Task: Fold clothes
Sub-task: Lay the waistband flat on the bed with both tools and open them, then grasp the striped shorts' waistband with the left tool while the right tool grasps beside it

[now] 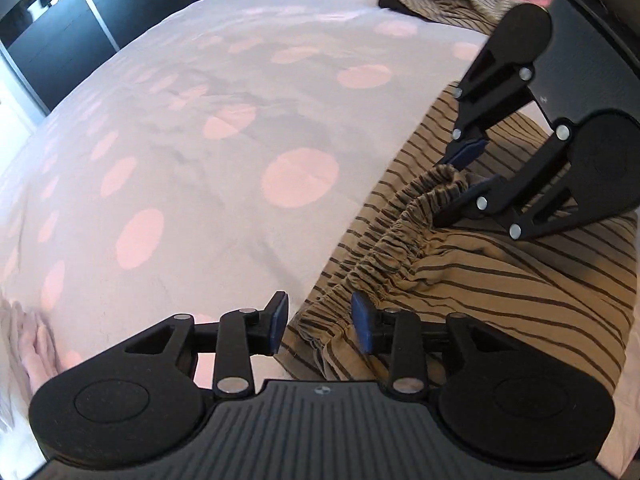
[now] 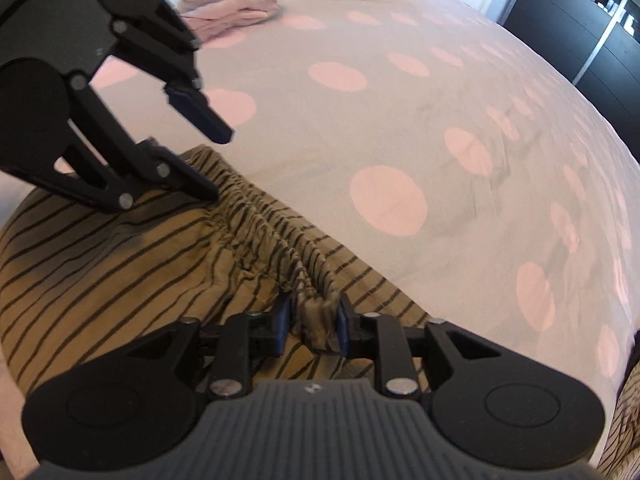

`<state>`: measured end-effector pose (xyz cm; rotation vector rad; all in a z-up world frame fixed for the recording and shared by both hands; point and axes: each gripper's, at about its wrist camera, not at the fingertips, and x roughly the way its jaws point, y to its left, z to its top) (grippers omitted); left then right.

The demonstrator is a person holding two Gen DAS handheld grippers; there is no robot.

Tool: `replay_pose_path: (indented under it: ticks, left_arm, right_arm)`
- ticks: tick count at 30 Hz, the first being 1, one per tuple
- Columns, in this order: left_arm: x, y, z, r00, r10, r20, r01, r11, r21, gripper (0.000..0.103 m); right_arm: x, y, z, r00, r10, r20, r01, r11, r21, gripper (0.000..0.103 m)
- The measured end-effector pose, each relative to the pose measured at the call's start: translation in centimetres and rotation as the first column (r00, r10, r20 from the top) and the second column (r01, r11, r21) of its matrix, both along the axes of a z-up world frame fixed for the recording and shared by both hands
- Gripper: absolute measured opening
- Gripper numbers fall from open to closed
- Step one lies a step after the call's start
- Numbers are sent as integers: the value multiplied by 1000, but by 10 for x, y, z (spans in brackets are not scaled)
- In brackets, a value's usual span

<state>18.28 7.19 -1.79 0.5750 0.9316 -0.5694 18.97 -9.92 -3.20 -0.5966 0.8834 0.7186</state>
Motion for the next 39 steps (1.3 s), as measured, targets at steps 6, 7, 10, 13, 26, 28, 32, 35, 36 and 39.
replay_pose_path:
  ticks: [6, 7, 10, 13, 26, 28, 32, 35, 36, 39]
  left_arm:
    - [0, 9, 9, 991, 135, -12, -135, 990, -45, 51]
    - [-1, 13, 14, 985, 169, -19, -170, 983, -68, 54]
    - [-3, 29, 32, 965, 261, -29, -263, 954, -144, 58]
    - [-9, 37, 47, 953, 302, -7, -298, 936, -185, 58]
    - [-46, 71, 20, 809, 532, -251, -588, 740, -327, 71]
    - [-53, 80, 6, 766, 562, -312, -643, 675, -361, 71]
    - [-63, 89, -19, 694, 599, -398, -719, 568, -399, 71]
    - [-67, 88, -32, 661, 627, -412, -750, 537, -386, 73]
    - [-68, 87, -36, 654, 635, -411, -756, 533, -379, 73]
    - [-67, 83, -37, 677, 628, -383, -736, 574, -360, 73]
  right_arm:
    - [-3, -22, 18, 993, -119, -26, 121, 989, 89, 41]
    - [-6, -29, 25, 989, -144, -27, 146, 983, 114, 45]
    - [-14, -54, 48, 974, -224, -27, 225, 951, 212, 54]
    - [-18, -87, 59, 943, -328, -59, 331, 900, 282, 54]
    - [-37, -142, 1, 757, -489, -434, 641, 683, 349, 93]
    - [-41, -150, -7, 725, -496, -479, 675, 651, 347, 93]
    - [-39, -162, -19, 680, -496, -541, 719, 594, 360, 94]
    - [-35, -158, -22, 678, -480, -557, 720, 588, 370, 97]
    - [-33, -154, -24, 679, -470, -564, 716, 592, 370, 97]
    - [-29, -139, -30, 692, -432, -578, 693, 623, 364, 97]
